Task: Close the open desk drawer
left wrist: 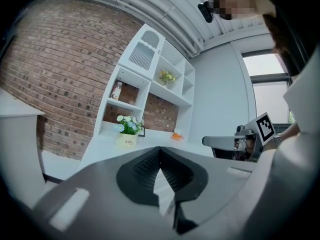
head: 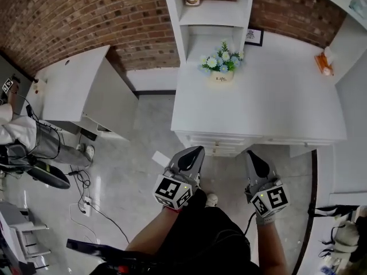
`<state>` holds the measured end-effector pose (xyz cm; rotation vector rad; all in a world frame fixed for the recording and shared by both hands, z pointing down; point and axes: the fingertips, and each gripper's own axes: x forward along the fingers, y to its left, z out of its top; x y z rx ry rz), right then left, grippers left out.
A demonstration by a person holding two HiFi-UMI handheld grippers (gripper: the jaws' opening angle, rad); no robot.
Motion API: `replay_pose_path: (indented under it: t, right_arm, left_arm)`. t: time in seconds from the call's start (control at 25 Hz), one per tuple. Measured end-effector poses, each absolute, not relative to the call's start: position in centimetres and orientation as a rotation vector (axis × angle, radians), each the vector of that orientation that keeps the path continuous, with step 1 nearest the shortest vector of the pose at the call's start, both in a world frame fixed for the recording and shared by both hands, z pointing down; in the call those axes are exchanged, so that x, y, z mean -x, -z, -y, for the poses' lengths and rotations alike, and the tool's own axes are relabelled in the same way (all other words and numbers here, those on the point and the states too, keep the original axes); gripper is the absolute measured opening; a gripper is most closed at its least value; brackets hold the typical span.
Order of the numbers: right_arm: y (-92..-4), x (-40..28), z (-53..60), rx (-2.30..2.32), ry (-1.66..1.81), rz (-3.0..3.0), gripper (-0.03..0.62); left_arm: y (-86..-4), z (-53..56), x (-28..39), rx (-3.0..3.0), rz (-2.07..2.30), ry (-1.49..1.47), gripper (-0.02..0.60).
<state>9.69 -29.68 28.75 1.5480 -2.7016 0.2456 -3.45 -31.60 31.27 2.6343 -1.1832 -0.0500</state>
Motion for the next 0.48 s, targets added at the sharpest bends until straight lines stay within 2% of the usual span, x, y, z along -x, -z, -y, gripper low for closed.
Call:
replay_pose_path:
  t: [0.48]
  right_arm:
    - [-23.6, -9.0, 26.6, -1.546, -0.236, 2.749, 0.002]
  left_arm:
    - [-25.5, 28.4, 5.8, -2.643, 1.155, 0.133, 0.002]
